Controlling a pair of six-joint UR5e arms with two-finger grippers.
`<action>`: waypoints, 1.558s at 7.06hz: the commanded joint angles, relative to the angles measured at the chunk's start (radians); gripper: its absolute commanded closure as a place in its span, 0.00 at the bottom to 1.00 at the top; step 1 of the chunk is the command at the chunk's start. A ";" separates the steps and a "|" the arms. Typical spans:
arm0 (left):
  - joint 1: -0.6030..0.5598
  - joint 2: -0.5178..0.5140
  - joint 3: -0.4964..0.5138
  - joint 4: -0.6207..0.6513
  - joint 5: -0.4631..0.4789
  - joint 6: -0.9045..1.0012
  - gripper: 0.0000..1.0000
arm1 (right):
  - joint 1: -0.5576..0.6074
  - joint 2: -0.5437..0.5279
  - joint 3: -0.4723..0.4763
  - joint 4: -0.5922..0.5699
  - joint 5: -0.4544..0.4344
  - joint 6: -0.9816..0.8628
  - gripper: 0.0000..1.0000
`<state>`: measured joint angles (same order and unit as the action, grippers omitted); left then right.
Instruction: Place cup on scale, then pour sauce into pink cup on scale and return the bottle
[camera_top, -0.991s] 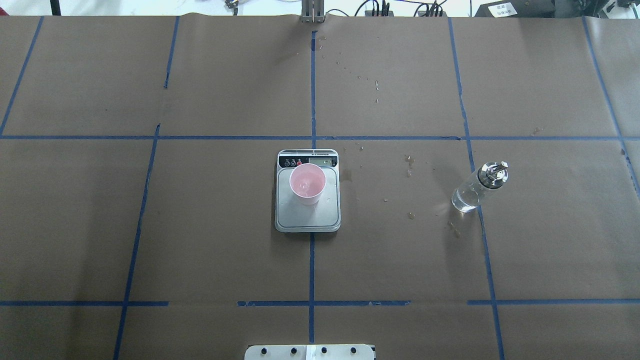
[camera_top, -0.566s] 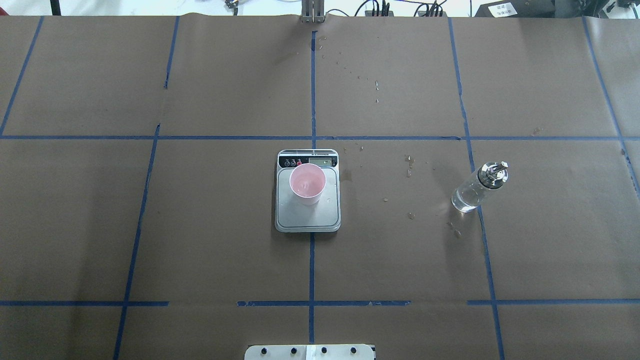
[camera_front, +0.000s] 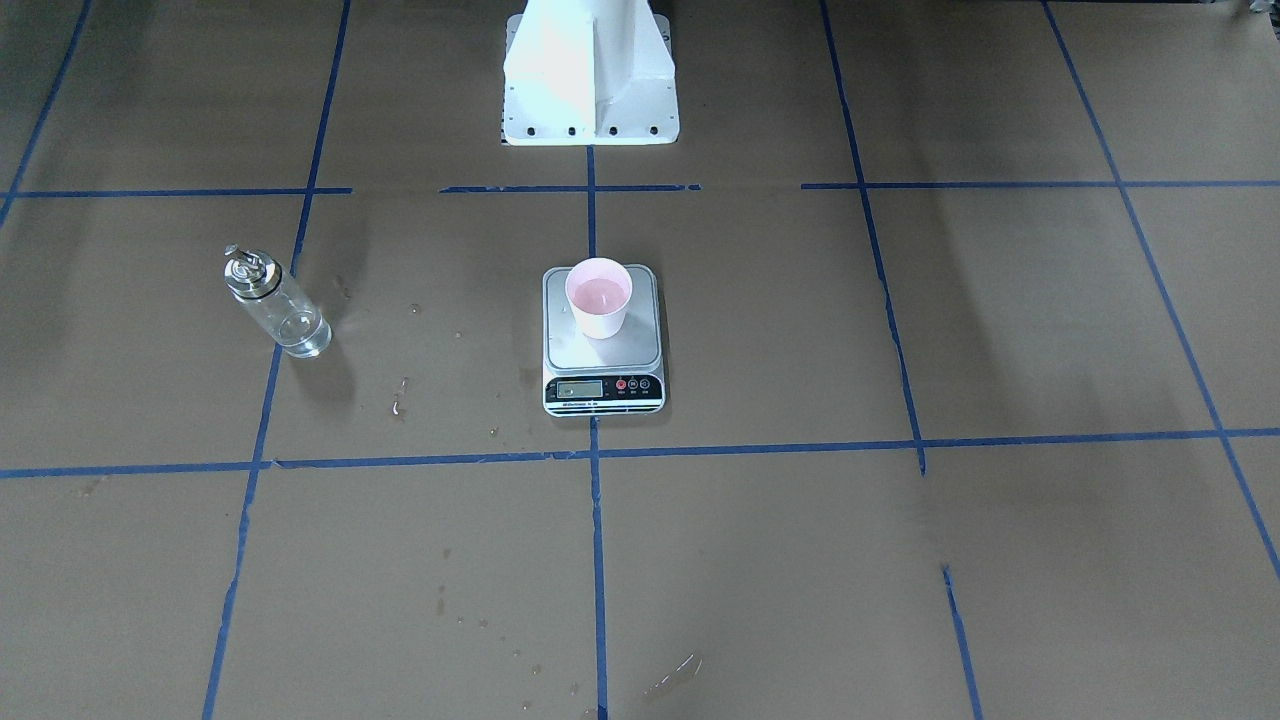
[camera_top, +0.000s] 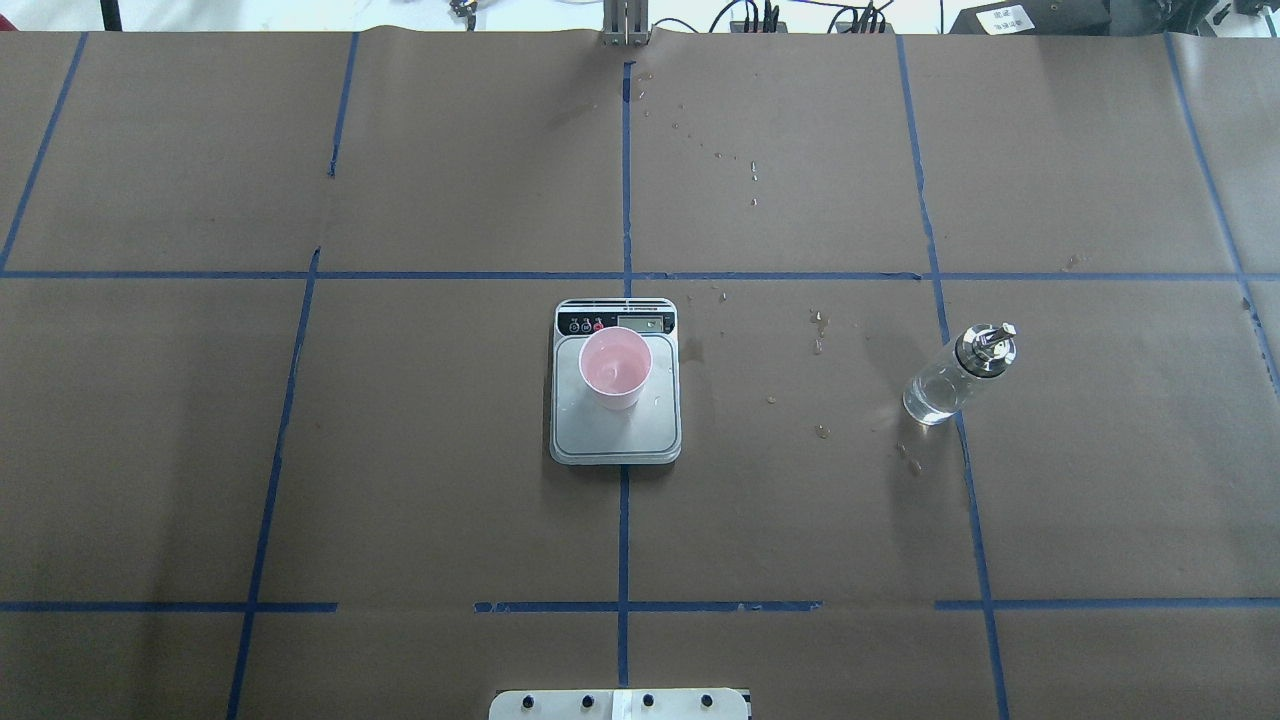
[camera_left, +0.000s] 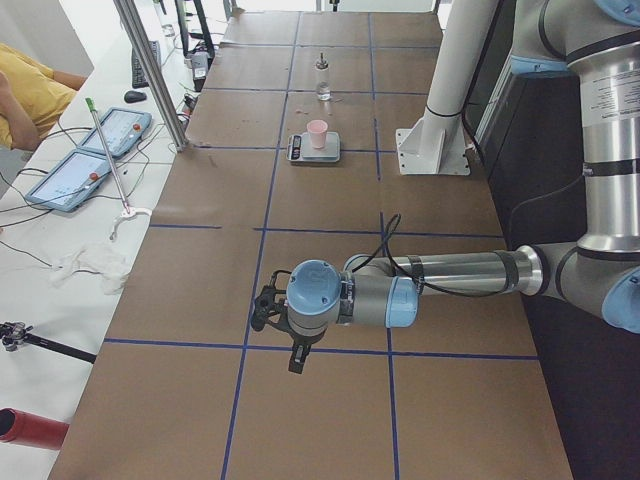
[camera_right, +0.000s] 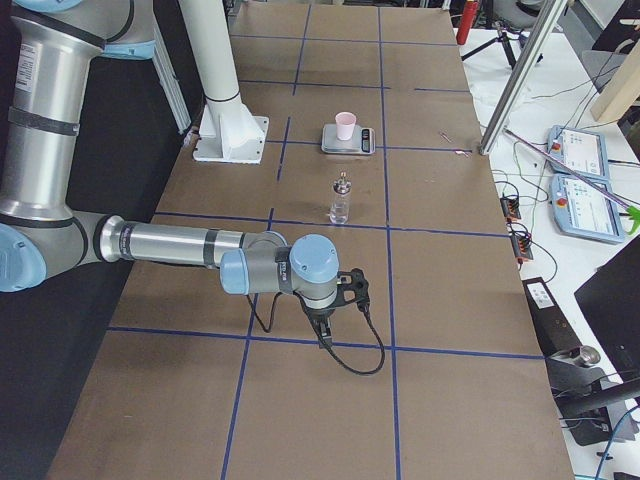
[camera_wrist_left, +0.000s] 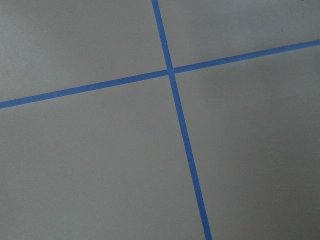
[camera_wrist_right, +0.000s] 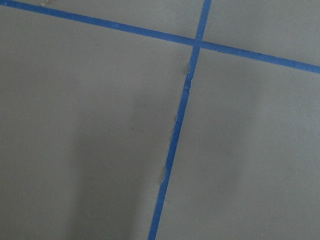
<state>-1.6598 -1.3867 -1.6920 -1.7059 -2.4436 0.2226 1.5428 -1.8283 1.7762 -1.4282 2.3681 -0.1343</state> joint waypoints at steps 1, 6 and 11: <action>0.000 0.000 0.003 0.003 0.009 0.000 0.00 | -0.003 0.000 -0.009 0.003 -0.009 0.001 0.00; 0.002 0.002 0.006 -0.049 0.002 0.001 0.00 | -0.004 0.003 -0.014 0.008 -0.038 0.001 0.00; 0.002 0.005 0.009 -0.040 0.009 0.000 0.00 | -0.004 0.003 -0.020 0.012 -0.036 0.004 0.00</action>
<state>-1.6582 -1.3833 -1.6838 -1.7471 -2.4365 0.2227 1.5386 -1.8254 1.7569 -1.4160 2.3316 -0.1316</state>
